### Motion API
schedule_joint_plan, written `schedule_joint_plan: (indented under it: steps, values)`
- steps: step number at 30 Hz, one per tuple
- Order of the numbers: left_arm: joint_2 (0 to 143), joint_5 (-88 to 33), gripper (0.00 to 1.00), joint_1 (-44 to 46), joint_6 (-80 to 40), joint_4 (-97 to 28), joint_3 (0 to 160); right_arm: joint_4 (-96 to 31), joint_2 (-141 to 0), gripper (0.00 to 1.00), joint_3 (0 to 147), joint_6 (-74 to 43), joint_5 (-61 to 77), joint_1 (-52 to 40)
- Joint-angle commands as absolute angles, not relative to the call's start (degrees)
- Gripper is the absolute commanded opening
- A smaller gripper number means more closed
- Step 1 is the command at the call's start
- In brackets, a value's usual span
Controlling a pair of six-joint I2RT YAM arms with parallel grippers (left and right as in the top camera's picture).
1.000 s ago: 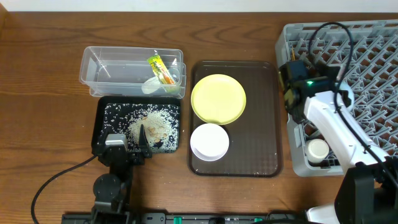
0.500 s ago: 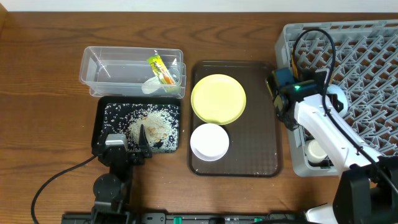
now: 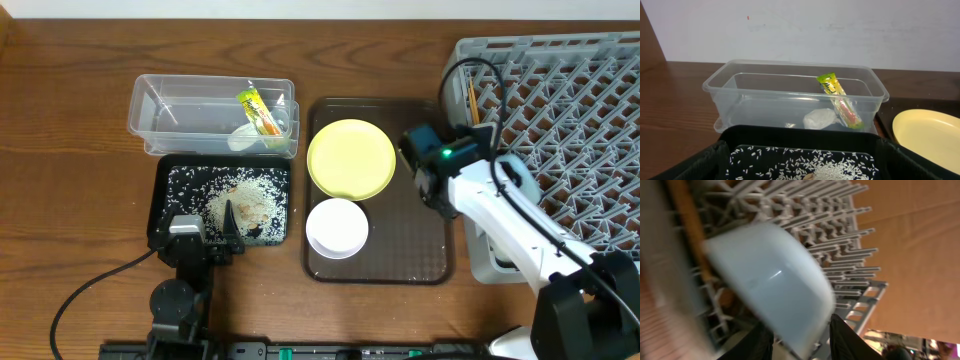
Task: Sort waste into correct bins and load items into the dishwasher rack
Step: 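Reach the right gripper to the white bowl on the brown tray and grasp it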
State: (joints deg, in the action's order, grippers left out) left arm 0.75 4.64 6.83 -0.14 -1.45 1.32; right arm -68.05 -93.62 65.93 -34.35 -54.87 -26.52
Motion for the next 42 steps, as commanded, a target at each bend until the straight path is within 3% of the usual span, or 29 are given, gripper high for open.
schedule_joint_plan:
  steps: [1,3,5,9,15,26,31,36,41,42]
  values:
    - [0.7,5.3,0.94,6.5,0.2,-3.6,0.2,-67.9,-90.8,0.37,65.9,-36.4,-51.7,-29.7]
    - [0.7,5.3,0.94,6.5,0.2,-3.6,0.2,-67.1,-89.3,0.41,66.2,-36.4,-49.6,-31.5]
    - [0.7,5.3,0.94,6.5,0.2,-3.6,0.2,-64.7,-87.5,0.51,66.4,-36.4,-45.7,-33.4]
    - [0.7,5.3,0.95,6.5,0.2,-3.6,0.2,-56.8,-84.1,0.57,66.4,-36.0,-31.0,-36.4]
    - [0.7,5.3,0.94,6.5,0.2,-3.6,0.2,-49.2,-84.7,0.56,65.6,-28.6,-1.3,-37.5]
    - [0.7,5.3,0.94,6.5,0.2,-3.6,0.2,-49.2,-95.8,0.5,65.0,-25.8,6.1,-38.5]
    - [0.7,5.3,0.94,6.5,0.2,-3.6,0.2,-49.7,-99.9,0.31,65.0,-26.1,6.1,-38.5]
    - [0.7,5.3,0.94,6.5,0.2,-3.6,0.2,-49.8,-102.0,0.27,65.0,-26.1,6.1,-38.4]
    - [0.7,5.3,0.94,6.5,0.2,-3.6,0.2,-49.6,-102.0,0.01,65.0,-26.1,4.7,-38.4]
    - [0.7,5.3,0.94,6.5,0.2,-3.6,0.2,-49.6,-102.0,0.01,65.0,-26.1,3.8,-38.4]
